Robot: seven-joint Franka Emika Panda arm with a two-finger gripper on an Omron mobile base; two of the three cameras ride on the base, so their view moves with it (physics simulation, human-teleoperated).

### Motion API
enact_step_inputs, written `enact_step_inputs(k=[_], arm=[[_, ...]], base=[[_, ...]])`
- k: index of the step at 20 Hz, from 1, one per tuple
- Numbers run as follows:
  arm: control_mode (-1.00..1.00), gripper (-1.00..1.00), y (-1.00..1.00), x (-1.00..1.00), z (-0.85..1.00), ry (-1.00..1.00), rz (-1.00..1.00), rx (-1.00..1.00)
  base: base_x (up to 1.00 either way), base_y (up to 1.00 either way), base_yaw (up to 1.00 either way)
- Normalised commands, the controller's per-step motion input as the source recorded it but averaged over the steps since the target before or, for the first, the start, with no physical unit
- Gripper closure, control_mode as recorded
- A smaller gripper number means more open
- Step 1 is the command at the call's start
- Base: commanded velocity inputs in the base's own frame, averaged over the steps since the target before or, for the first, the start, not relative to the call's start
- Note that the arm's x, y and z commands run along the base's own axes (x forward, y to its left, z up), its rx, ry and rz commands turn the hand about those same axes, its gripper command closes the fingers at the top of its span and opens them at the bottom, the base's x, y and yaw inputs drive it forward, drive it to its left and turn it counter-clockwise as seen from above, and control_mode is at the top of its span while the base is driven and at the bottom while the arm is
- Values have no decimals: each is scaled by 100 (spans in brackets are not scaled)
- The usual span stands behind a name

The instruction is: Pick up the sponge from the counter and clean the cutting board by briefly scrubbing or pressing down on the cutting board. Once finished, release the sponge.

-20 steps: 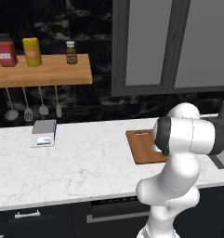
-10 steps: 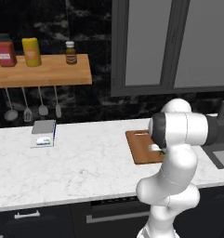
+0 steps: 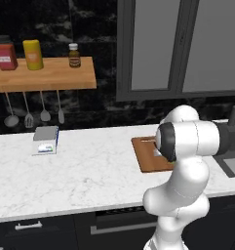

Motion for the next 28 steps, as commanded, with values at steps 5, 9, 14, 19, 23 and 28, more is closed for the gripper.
enact_step_inputs(k=[5,9,14,19,23,28], arm=[[-100,-100,12,7,35,6,0,-2],[-100,-100,0,-5,97,-8,0,-3],[-100,-100,0,-12,100,-16,3,0],[-100,-100,-1,-13,100,-20,11,-2],[-100,-100,-3,-38,100,-10,13,0],[-100,-100,-1,-73,100,-2,10,0]], base=[[0,0,0],[0,0,0],[0,0,0],[0,0,0],[0,0,0],[0,0,0]])
